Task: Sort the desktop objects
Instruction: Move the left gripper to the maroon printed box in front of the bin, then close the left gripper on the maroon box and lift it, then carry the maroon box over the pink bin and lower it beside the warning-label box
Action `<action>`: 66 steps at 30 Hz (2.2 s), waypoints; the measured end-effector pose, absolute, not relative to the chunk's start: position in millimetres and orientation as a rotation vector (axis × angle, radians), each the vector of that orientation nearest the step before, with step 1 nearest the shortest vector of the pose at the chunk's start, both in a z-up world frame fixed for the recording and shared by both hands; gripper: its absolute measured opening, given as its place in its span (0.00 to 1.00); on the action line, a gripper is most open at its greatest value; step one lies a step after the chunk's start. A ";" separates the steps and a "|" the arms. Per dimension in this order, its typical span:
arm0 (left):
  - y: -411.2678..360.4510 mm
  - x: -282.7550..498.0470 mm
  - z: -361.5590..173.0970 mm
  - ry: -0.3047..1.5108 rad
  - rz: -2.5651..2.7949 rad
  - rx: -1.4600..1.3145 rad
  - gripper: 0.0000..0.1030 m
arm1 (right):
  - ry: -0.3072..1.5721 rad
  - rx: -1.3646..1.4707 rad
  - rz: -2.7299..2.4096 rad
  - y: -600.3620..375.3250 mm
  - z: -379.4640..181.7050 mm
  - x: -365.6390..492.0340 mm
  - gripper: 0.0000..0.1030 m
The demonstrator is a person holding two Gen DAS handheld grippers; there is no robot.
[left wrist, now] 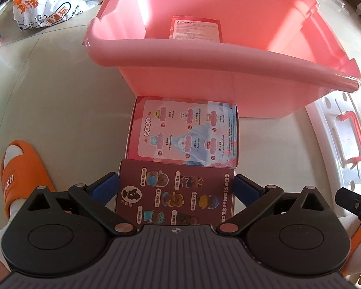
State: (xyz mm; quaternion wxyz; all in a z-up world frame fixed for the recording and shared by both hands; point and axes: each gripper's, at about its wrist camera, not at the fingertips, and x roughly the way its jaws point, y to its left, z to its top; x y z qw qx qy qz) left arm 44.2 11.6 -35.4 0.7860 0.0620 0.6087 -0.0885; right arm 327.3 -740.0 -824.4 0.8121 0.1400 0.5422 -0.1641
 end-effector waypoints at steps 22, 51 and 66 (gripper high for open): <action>6.5 20.6 -43.9 1.592 -0.128 -0.107 1.00 | 1.154 0.326 -0.360 -744.4 -822.1 326.2 1.00; -61.4 -4.4 -34.0 1.476 -0.351 0.200 0.99 | 1.051 0.523 -0.616 -813.5 -809.1 287.3 1.00; -82.0 -4.2 -88.4 1.490 -0.279 0.231 0.63 | 1.108 0.499 -0.609 -813.3 -826.2 291.3 1.00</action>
